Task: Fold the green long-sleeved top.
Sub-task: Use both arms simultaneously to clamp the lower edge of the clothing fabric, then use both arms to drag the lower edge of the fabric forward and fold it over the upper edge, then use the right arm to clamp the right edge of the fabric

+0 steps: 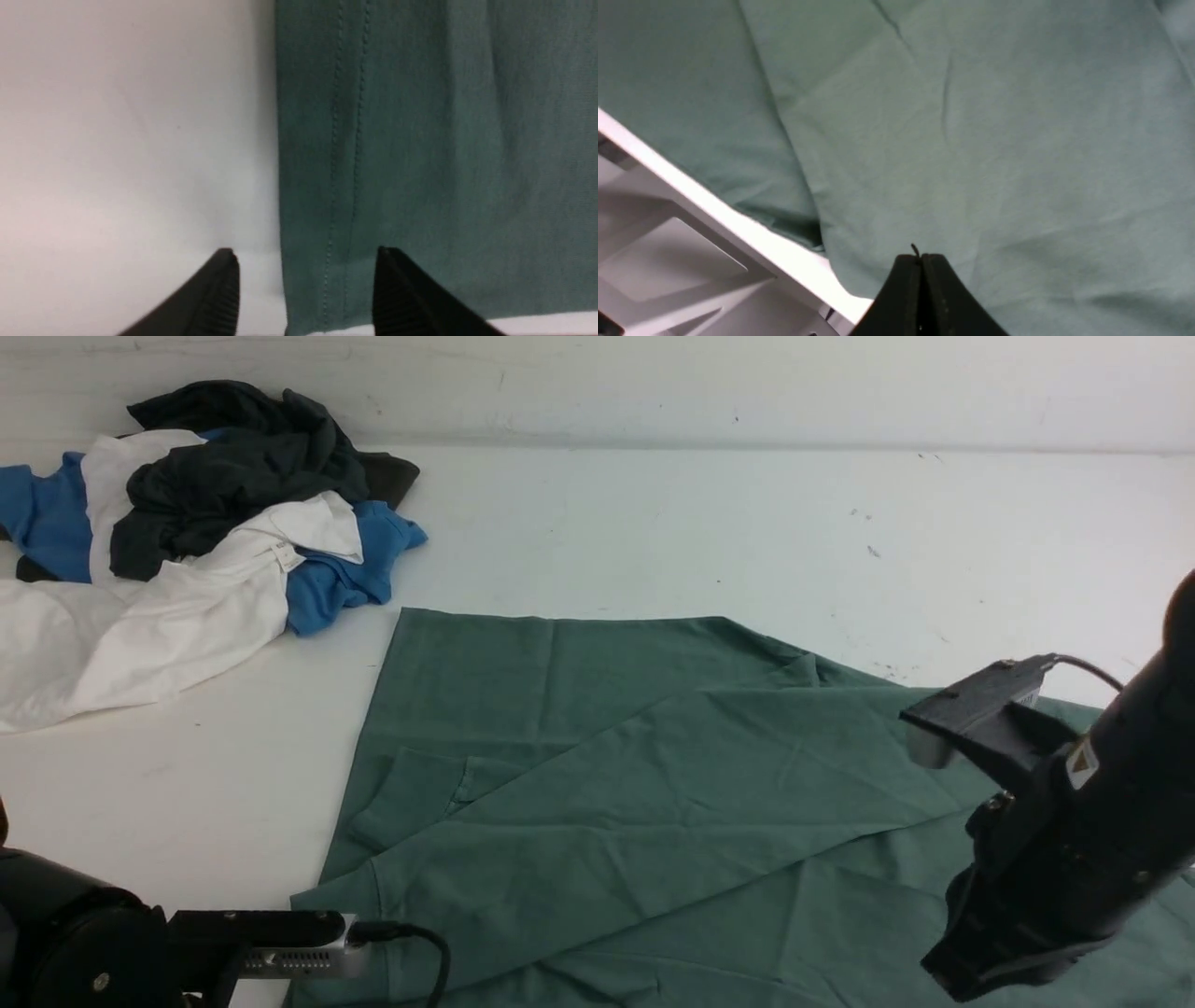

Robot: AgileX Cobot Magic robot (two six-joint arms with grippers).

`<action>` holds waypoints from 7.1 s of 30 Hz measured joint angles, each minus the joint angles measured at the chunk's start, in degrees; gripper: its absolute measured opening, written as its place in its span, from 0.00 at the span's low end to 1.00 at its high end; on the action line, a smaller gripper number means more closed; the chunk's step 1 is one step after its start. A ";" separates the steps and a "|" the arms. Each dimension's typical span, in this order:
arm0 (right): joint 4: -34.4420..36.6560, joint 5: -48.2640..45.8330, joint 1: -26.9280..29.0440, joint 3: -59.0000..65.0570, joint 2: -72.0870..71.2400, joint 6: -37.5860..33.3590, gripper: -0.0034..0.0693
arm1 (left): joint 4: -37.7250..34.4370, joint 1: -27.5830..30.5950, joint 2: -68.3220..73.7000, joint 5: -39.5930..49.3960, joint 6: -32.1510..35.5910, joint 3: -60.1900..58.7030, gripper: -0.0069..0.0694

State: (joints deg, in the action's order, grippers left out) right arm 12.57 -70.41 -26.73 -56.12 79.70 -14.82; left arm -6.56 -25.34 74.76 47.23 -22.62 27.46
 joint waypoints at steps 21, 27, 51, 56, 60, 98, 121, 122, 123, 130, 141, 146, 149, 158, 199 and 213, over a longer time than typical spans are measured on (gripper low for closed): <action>-2.29 0.44 -2.62 4.65 -1.13 -3.21 0.03 | -2.91 0.00 4.58 0.58 4.19 0.29 0.11; -0.14 1.28 -8.74 12.76 -2.54 -7.99 0.05 | -2.65 0.00 1.00 2.21 4.25 0.11 0.11; -9.34 23.17 -22.41 22.86 4.20 -5.77 0.66 | -2.63 0.00 -2.19 5.48 4.09 0.06 0.11; -11.04 23.97 -22.41 22.77 4.68 -3.80 0.43 | -2.80 0.00 -2.19 5.85 4.09 0.06 0.11; -11.86 23.26 -22.41 22.64 4.49 -2.19 0.12 | -3.79 0.00 -4.09 7.84 3.95 0.06 0.11; -19.22 11.32 6.00 -28.94 18.73 -11.15 0.08 | 2.99 15.42 32.15 22.19 1.37 76.56 0.11; -19.57 25.16 7.96 -48.02 48.42 -5.00 0.21 | -0.06 20.43 59.81 18.31 1.53 96.12 0.14; -19.63 25.92 7.96 -48.02 48.78 -4.47 0.26 | 0.67 20.43 59.80 17.74 1.53 96.12 0.17; -19.77 26.38 7.96 -48.02 48.97 -3.38 0.31 | 1.16 20.43 59.80 17.01 1.53 96.18 0.20; -20.17 27.90 7.96 -48.02 48.71 4.29 0.57 | 4.76 20.48 59.80 15.01 1.48 96.80 0.40; -16.92 11.33 7.96 -48.08 39.76 9.31 0.56 | -3.59 16.28 60.03 23.31 12.09 101.88 0.26; -13.98 5.22 7.96 -48.13 37.84 7.61 0.25 | -1.89 10.62 64.18 23.37 16.10 102.30 0.09; -13.57 4.18 7.96 -48.13 37.84 7.31 0.10 | 0.39 9.58 67.41 23.37 16.15 102.30 0.09; -10.48 4.11 7.96 -48.13 37.84 6.92 0.03 | 1.29 9.66 68.36 22.94 16.15 102.67 0.09; -1.27 0.61 2.29 -48.58 48.57 -3.29 0.03 | 2.06 10.90 66.34 22.06 17.43 108.10 0.09; -5.67 0.07 21.85 -36.04 29.90 4.09 0.03 | 0.59 9.76 55.61 23.10 19.53 82.09 0.09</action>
State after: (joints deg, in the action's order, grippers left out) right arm 6.90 -70.34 -4.88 -92.17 109.59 -10.73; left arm -5.97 -15.57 130.38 70.33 -3.09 109.55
